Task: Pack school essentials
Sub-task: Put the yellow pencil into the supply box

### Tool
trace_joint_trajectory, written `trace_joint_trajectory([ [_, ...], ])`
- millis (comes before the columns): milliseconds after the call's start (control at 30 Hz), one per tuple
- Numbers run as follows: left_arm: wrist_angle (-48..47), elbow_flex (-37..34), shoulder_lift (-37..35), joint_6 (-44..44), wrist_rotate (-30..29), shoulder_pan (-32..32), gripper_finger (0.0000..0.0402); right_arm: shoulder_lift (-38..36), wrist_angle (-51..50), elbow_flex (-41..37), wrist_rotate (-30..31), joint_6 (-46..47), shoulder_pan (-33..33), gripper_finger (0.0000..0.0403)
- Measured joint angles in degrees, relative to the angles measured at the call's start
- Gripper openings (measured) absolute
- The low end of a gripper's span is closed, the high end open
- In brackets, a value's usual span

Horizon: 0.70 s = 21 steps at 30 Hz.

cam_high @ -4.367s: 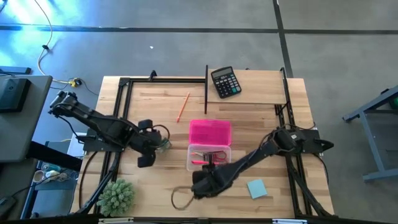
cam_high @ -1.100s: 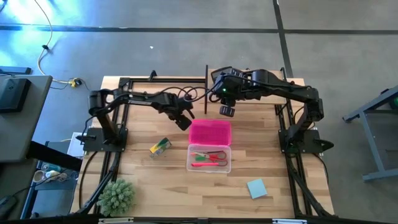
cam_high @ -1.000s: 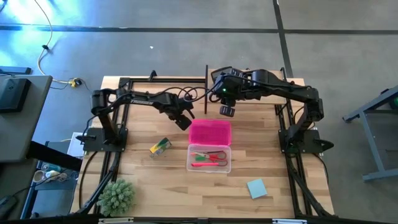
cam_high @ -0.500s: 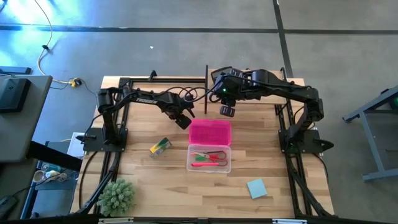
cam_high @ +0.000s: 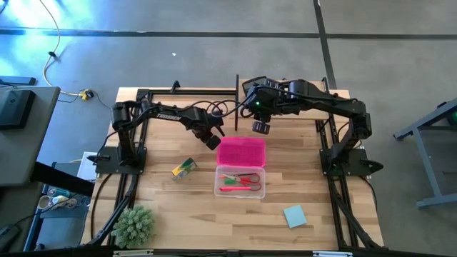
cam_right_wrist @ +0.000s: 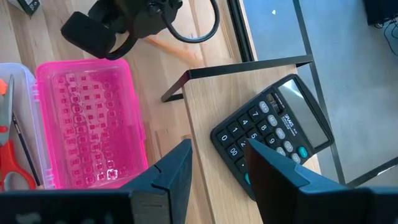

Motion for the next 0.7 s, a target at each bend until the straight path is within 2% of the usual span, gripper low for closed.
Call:
trace_joint_trajectory([
  [100, -0.02, 0.01, -0.01, 0.02, 0.19, -0.01, 0.0022, 0.00, -0.08, 0.00, 0.00, 0.00, 0.00, 0.0138],
  [200, -0.05, 0.02, -0.04, 0.62, 0.12, 0.03, 0.0009, 0.00, -0.53, 0.00, 0.00, 0.00, 0.00, 0.0138],
  [533, -1.52, -0.04, -0.76, 2.17, -0.09, 0.42, 0.0013, 0.00, -2.11, 0.00, 0.00, 0.02, 0.00, 0.0138],
  [700, -3.39, -0.04, -3.57, 2.14, -1.47, 1.77, 0.0013, 0.00, -2.67, 0.00, 0.01, 0.02, 0.01, 0.0138],
])
